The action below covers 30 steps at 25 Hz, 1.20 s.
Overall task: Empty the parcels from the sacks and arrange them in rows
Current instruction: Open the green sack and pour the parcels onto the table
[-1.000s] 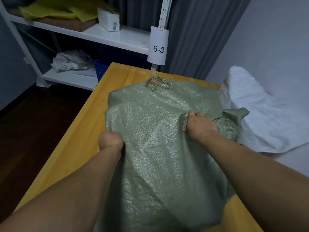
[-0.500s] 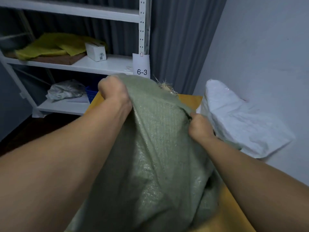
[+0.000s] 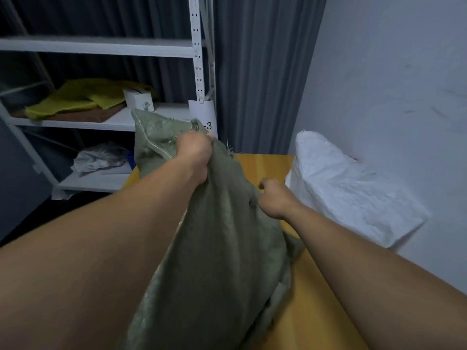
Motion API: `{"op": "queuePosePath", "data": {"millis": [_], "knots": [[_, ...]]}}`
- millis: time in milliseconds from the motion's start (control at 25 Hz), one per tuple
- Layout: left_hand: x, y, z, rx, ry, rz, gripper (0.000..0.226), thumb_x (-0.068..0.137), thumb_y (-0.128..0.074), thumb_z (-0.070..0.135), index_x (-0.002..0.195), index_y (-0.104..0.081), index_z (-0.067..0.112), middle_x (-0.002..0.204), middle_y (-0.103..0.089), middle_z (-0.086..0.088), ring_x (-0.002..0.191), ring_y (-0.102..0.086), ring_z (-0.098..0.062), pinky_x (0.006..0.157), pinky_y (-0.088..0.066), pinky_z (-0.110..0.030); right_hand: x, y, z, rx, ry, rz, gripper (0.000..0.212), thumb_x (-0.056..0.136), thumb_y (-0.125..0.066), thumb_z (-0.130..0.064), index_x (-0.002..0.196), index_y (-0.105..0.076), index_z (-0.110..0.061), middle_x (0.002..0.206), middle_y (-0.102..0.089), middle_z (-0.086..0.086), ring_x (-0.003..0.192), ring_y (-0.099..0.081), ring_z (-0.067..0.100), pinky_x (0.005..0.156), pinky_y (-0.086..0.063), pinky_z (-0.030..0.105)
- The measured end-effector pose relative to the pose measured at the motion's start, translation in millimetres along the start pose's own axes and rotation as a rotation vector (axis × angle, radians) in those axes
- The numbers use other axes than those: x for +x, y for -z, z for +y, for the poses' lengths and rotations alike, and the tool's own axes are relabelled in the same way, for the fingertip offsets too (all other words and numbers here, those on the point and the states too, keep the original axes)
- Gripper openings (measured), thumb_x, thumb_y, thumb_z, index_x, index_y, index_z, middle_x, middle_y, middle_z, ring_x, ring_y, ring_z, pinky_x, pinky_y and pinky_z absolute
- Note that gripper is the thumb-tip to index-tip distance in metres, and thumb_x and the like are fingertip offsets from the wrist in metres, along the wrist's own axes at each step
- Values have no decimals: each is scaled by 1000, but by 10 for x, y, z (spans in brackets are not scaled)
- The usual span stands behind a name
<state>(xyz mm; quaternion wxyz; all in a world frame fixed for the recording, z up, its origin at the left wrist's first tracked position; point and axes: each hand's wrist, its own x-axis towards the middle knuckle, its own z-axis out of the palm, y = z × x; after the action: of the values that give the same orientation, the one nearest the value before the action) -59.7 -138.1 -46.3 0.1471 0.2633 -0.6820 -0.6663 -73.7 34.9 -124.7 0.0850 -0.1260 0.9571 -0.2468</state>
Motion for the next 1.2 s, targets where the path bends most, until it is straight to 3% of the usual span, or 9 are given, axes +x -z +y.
{"op": "queuePosePath", "data": {"millis": [160,240,320,560,680,800,920,1040,1200], "knots": [[-134,-297,-160,79,23,-142,22,98,-56,16,116,-60,5,113,-66,-16,106,-64,-33,96,-54,-46,-41,194,-70,257,71,37,22,90,-54,-18,102,-66,-3,102,-70,15,93,-68,34,80,-59,53],[-191,-446,-186,62,56,-252,7,94,-58,7,90,-61,10,90,-66,-13,82,-65,-28,79,-58,-41,-110,290,-138,455,40,-5,29,89,-53,-28,95,-67,-3,95,-71,17,85,-71,35,64,-63,51],[-290,-529,-209,102,101,-334,21,92,-55,0,75,-57,13,74,-62,-11,64,-60,-24,62,-53,-35,-152,385,-121,553,-12,-59,39,90,-52,-37,100,-67,-3,98,-71,19,85,-71,34,59,-63,46],[-353,-580,-396,245,138,-453,21,93,-52,7,76,-62,14,74,-63,-6,75,-60,-23,76,-45,-37,-183,304,132,410,-88,-150,10,93,-52,-8,98,-61,-9,83,-66,12,65,-68,25,54,-62,41],[-159,-406,-484,339,55,-252,11,94,-58,9,99,-67,7,89,-66,-10,78,-60,-21,69,-48,-34,-66,305,269,283,-92,-47,15,93,-50,-13,91,-65,-14,88,-70,11,77,-71,31,64,-63,46],[88,-143,-652,596,-52,-100,39,85,-67,7,123,-59,8,115,-62,-13,99,-60,-28,85,-54,-38,-16,286,406,106,-86,37,17,93,-50,-17,92,-66,-18,87,-67,2,83,-67,27,79,-59,45],[137,-85,-803,862,-175,-269,86,83,-65,3,155,-26,28,159,-23,-12,142,-30,-39,114,-35,-51,-15,250,520,76,-54,38,19,93,-50,-12,86,-66,-20,90,-67,1,91,-64,26,84,-54,38],[97,-195,-811,1190,-409,-415,97,84,-69,11,157,-12,37,166,8,-2,151,6,-35,121,-13,-56,-61,279,596,120,-48,-7,28,91,-50,-4,84,-69,-24,94,-70,2,93,-64,25,85,-54,37],[151,-451,-917,1447,-545,-488,46,91,-62,30,136,-51,33,152,-36,-8,143,-28,-32,116,-26,-56,-91,278,728,105,-86,36,33,85,-49,2,70,-63,-25,81,-66,0,85,-62,24,73,-50,33]]}}
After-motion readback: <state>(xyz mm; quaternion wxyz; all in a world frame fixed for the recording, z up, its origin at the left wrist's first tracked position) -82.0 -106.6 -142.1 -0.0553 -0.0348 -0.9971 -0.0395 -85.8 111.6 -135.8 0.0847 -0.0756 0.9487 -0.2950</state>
